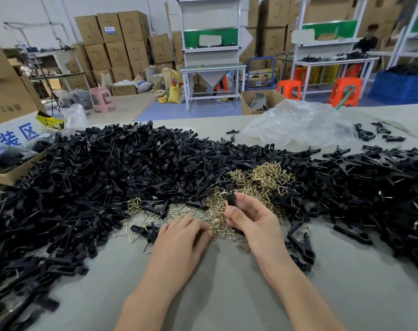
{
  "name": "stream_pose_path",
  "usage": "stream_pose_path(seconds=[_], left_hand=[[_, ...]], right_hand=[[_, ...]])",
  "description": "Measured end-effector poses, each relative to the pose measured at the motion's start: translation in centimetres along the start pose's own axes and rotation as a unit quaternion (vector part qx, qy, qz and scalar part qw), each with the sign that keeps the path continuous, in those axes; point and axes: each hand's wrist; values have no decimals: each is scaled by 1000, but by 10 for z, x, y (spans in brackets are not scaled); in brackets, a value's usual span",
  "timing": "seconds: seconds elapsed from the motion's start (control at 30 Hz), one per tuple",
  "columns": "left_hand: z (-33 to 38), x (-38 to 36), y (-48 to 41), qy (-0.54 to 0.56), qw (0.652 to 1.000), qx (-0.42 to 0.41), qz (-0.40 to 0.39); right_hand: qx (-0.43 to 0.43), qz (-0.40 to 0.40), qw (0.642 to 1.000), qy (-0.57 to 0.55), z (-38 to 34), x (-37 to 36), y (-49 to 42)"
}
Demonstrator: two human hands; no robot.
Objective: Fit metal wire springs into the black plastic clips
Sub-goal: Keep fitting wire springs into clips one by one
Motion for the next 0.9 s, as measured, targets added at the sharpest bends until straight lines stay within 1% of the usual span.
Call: stream_pose_path(seconds=[0.07, 0.13, 0.27, 0.33, 0.43, 0.53, 0.63, 0.73, 0.9], left_hand=[[1, 0, 0, 29, 999, 12, 28], [3, 1, -1, 78, 994, 45, 58], [9, 2, -1, 184, 970, 110, 112], [11, 2, -3, 248, 948, 148, 130], [13, 5, -6, 342, 905, 209, 139], [12, 8, -8, 409, 874, 231, 123], [12, 11, -10, 482, 835, 241, 109], [12, 12, -10, 500, 823, 244, 112], [16, 7, -12, 485, 829, 256, 114]], right_hand=[[4, 1, 1000, 8, 0, 0, 0], [8, -1, 1000, 15, -1, -1, 1], [22, -12, 999, 28, -3, 0, 3], [31, -21, 998, 45, -4, 0, 5], [52, -39, 994, 90, -3, -1, 6], [77, -58, 984, 150, -1, -1, 7], [90, -69, 977, 178, 1, 0, 7], [97, -73, 975, 188, 4, 0, 7], [119, -68, 971, 196, 7, -3, 9]])
Point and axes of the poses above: each hand's wrist, its own y-axis away from the middle knuckle, its own x-axis out of the back of the hand, z = x × y, and after that the axes turned 7 degrees about z, right-handed
